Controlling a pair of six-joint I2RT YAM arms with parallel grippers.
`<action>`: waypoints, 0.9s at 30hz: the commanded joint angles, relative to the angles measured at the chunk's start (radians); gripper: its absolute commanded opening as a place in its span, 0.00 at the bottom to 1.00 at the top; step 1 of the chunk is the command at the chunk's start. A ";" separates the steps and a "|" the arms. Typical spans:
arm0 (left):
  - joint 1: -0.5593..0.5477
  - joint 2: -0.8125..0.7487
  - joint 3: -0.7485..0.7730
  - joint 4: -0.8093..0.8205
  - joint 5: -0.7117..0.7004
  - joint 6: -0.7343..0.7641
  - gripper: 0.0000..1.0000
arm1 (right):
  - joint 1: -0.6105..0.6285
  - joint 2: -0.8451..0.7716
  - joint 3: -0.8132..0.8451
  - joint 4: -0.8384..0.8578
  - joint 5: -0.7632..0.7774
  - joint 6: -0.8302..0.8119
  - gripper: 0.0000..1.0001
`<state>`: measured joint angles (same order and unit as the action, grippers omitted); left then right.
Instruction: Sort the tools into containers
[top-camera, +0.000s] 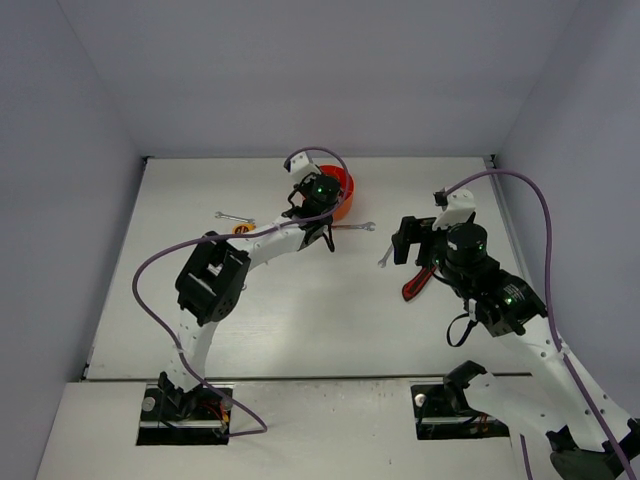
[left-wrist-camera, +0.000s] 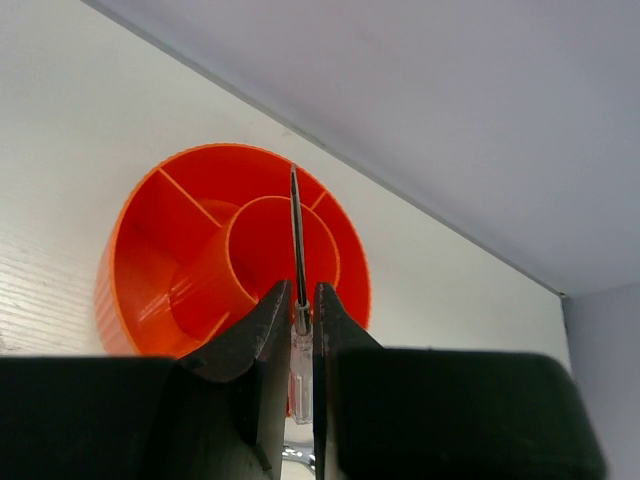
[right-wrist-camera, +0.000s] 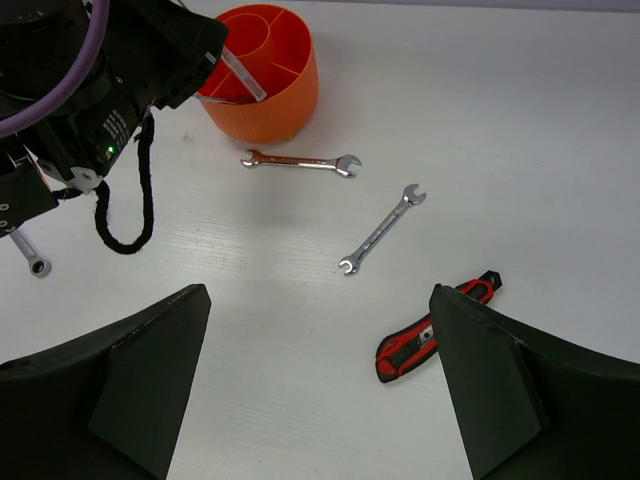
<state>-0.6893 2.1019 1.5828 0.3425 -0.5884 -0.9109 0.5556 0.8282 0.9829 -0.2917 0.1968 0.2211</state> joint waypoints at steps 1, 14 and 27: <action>0.019 -0.021 0.061 0.085 -0.060 0.048 0.00 | -0.006 0.000 -0.003 0.012 0.041 0.013 0.89; 0.099 -0.034 0.005 0.084 -0.039 0.137 0.00 | -0.006 0.044 0.002 0.011 0.038 0.007 0.90; 0.161 -0.041 0.026 0.085 0.105 0.193 0.00 | -0.006 0.076 0.009 0.011 0.019 0.006 0.90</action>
<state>-0.5463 2.1246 1.5745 0.3654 -0.5597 -0.7572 0.5549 0.8951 0.9760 -0.3229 0.2058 0.2314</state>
